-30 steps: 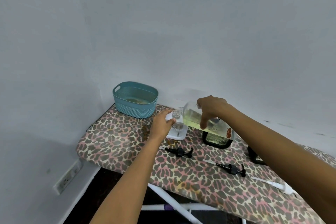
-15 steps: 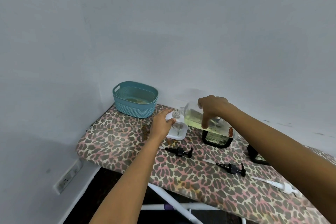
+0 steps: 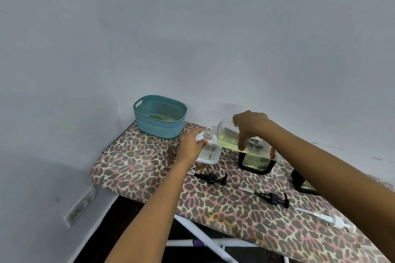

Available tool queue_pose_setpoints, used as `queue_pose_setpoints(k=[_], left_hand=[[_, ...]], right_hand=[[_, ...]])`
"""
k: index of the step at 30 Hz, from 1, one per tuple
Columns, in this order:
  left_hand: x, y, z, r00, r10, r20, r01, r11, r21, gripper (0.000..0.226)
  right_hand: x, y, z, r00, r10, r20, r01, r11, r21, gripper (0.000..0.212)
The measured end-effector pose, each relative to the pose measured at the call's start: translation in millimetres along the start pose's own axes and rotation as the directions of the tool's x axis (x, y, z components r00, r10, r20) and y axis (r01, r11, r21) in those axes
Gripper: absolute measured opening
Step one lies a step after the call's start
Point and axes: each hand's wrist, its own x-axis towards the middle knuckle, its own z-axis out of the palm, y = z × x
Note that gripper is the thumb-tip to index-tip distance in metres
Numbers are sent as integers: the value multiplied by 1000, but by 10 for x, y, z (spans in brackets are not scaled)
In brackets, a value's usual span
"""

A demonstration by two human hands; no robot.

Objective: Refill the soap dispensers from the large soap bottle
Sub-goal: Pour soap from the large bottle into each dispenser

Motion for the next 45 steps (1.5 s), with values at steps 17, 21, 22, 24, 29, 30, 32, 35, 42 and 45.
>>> queue_pose_setpoints(k=[17, 21, 22, 24, 29, 30, 32, 35, 42, 45], left_hand=[[-5, 25, -20, 1000, 5, 2, -5, 1000, 7, 44], [3, 36, -28, 1000, 0, 12, 0, 1000, 9, 44], [6, 38, -29, 1000, -3, 13, 3, 1000, 9, 45], [5, 39, -31, 1000, -4, 15, 4, 1000, 10, 45], [7, 40, -33, 1000, -7, 14, 7, 1000, 15, 46], [9, 44, -34, 1000, -7, 15, 6, 1000, 17, 46], [8, 48, -34, 1000, -2, 14, 2, 1000, 17, 46], [4, 48, -37, 1000, 1, 9, -1, 1000, 12, 46], [5, 41, -30, 1000, 1, 14, -1, 1000, 13, 46], [5, 43, -33, 1000, 2, 13, -2, 1000, 15, 47]], right_hand=[[-8, -15, -46, 1000, 15, 6, -15, 998, -59, 80], [-13, -16, -58, 1000, 15, 3, -15, 998, -66, 79], [-15, -16, -60, 1000, 17, 3, -16, 998, -66, 79], [-18, -21, -68, 1000, 20, 4, -19, 998, -68, 79], [-18, -35, -71, 1000, 18, 3, -18, 996, -82, 78], [-18, -37, -69, 1000, 17, 3, -17, 996, -83, 78], [-19, -41, -68, 1000, 16, 4, -16, 996, -85, 78], [-18, -49, -66, 1000, 15, 5, -14, 996, -90, 79], [-17, -73, -86, 1000, 15, -1, -15, 995, -102, 78], [-19, -73, -95, 1000, 13, -1, -13, 994, -109, 78]])
